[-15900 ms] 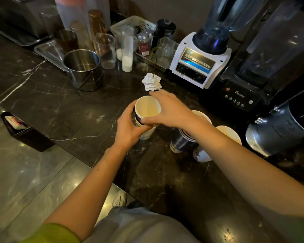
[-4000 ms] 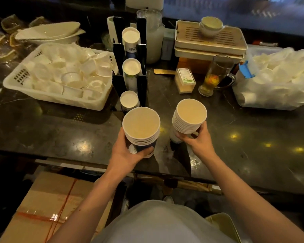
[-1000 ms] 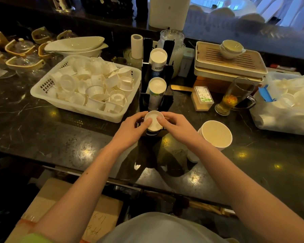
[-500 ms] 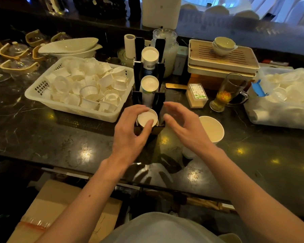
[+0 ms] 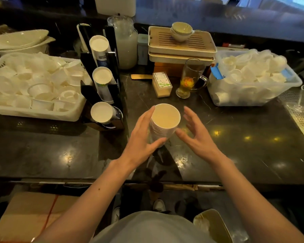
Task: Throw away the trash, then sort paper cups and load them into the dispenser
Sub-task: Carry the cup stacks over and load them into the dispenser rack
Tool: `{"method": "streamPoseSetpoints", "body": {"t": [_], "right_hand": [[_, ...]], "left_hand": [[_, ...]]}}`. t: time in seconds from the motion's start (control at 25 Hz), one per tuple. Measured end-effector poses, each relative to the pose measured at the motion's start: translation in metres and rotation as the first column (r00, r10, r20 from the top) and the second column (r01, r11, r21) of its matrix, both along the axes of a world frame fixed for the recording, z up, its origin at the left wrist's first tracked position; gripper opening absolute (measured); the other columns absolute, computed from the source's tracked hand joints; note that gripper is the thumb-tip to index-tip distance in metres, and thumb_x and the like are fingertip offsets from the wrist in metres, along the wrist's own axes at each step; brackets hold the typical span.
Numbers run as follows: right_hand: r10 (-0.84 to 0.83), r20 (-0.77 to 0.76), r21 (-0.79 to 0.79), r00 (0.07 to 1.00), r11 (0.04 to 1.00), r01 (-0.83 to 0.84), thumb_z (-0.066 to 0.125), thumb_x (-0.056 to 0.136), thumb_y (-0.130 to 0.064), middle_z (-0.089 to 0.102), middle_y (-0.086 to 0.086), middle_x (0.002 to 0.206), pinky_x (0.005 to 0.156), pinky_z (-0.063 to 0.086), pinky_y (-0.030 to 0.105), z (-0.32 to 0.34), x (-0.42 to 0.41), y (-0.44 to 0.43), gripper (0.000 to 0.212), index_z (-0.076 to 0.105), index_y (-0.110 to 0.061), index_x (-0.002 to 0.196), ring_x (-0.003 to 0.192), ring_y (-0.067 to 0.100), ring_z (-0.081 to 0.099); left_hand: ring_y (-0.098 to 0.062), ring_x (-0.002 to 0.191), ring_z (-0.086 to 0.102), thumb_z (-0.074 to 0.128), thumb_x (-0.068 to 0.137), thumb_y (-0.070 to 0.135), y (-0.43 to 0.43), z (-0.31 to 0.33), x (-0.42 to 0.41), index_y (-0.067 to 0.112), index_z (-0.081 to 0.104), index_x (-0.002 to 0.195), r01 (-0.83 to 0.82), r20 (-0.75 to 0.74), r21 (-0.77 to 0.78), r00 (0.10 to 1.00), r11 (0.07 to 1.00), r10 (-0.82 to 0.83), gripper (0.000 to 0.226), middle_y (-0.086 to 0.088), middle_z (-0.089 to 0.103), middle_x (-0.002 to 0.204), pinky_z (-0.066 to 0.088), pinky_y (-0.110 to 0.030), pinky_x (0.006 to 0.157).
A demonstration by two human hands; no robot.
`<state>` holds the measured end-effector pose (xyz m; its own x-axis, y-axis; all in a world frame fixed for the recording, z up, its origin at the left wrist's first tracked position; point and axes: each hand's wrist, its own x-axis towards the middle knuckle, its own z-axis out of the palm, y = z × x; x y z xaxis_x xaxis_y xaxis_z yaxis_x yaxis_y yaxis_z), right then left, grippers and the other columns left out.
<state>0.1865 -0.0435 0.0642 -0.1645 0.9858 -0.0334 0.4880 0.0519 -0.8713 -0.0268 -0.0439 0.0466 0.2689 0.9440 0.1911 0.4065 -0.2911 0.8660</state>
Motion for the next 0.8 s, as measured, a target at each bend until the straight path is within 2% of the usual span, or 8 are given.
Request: {"method": "streamPoseSetpoints", "body": {"t": [0.16,0.28,0.4,0.48,0.64,0.72,0.8], "right_hand": [[0.083,-0.068,-0.053,0.994,0.995,-0.087,0.065,0.093,-0.032,0.03,-0.01,0.159,0.118,0.032,0.044,-0.025,0.0,-0.003,0.077,0.018,-0.034,0.155,0.144,0.006,0.031],[0.079,-0.095,-0.011,0.992,0.997,-0.08,0.062,0.095,-0.027,0.039,-0.005,0.154,0.115,0.036,0.049,-0.036,-0.008,0.003,0.073,0.02,-0.028,0.155,0.141,0.008,0.037],[0.057,-0.094,0.031,0.994,0.998,-0.054,0.062,0.095,-0.027,0.048,-0.004,0.148,0.11,0.042,0.045,-0.037,-0.013,0.008,0.07,0.025,-0.027,0.154,0.134,0.006,0.045],[0.067,-0.112,0.051,0.992,0.997,-0.061,0.062,0.094,-0.028,0.054,-0.008,0.14,0.104,0.048,0.037,-0.029,-0.012,0.01,0.068,0.028,-0.029,0.153,0.124,0.003,0.054],[0.156,-0.119,0.147,0.981,0.979,-0.138,0.063,0.093,-0.029,0.053,-0.009,0.137,0.081,0.056,0.027,-0.003,-0.013,0.024,0.068,0.03,-0.024,0.152,0.094,0.009,0.066],[0.2,-0.099,0.202,0.975,0.963,-0.177,0.06,0.093,-0.036,0.051,-0.008,0.141,0.081,0.056,0.028,0.014,-0.019,0.033,0.07,0.028,-0.021,0.153,0.094,0.009,0.066],[0.243,-0.114,0.249,0.963,0.946,-0.21,0.055,0.095,-0.037,0.051,-0.006,0.141,0.085,0.056,0.027,0.03,-0.028,0.044,0.068,0.026,-0.018,0.154,0.104,0.006,0.064]], "left_hand": [[-0.008,0.146,0.024,0.077,0.083,0.023,0.003,-0.015,0.012,0.027,0.015,0.157,-0.049,-0.054,-0.058,0.997,0.997,0.046,0.096,0.002,0.027,0.159,0.028,-0.043,0.12],[-0.008,0.146,0.025,0.075,0.084,0.015,0.005,-0.019,0.015,0.03,0.016,0.156,-0.078,-0.032,-0.051,0.997,0.996,0.077,0.094,0.003,0.029,0.158,0.03,-0.045,0.119],[-0.007,0.145,0.028,0.075,0.085,0.02,0.007,-0.019,0.014,0.033,0.017,0.156,-0.119,-0.011,-0.054,0.993,0.991,0.119,0.092,0.006,0.031,0.157,0.032,-0.046,0.118],[-0.009,0.143,0.034,0.076,0.085,0.031,0.005,-0.014,0.013,0.039,0.018,0.154,-0.151,0.032,-0.051,0.988,0.987,0.153,0.091,0.008,0.035,0.156,0.035,-0.043,0.116],[-0.002,0.131,0.047,0.074,0.083,0.04,-0.002,0.021,0.007,0.048,0.025,0.146,-0.231,0.118,-0.006,0.966,0.973,0.23,0.08,0.015,0.047,0.142,0.045,-0.023,0.105],[-0.003,0.132,0.045,0.072,0.084,0.042,-0.002,0.041,0.0,0.045,0.028,0.147,-0.254,0.126,0.007,0.96,0.967,0.251,0.077,0.012,0.045,0.143,0.046,-0.025,0.104],[-0.002,0.133,0.043,0.07,0.085,0.041,-0.001,0.06,-0.01,0.043,0.024,0.151,-0.244,0.124,0.009,0.963,0.97,0.241,0.081,0.011,0.038,0.149,0.045,-0.026,0.105]]}}
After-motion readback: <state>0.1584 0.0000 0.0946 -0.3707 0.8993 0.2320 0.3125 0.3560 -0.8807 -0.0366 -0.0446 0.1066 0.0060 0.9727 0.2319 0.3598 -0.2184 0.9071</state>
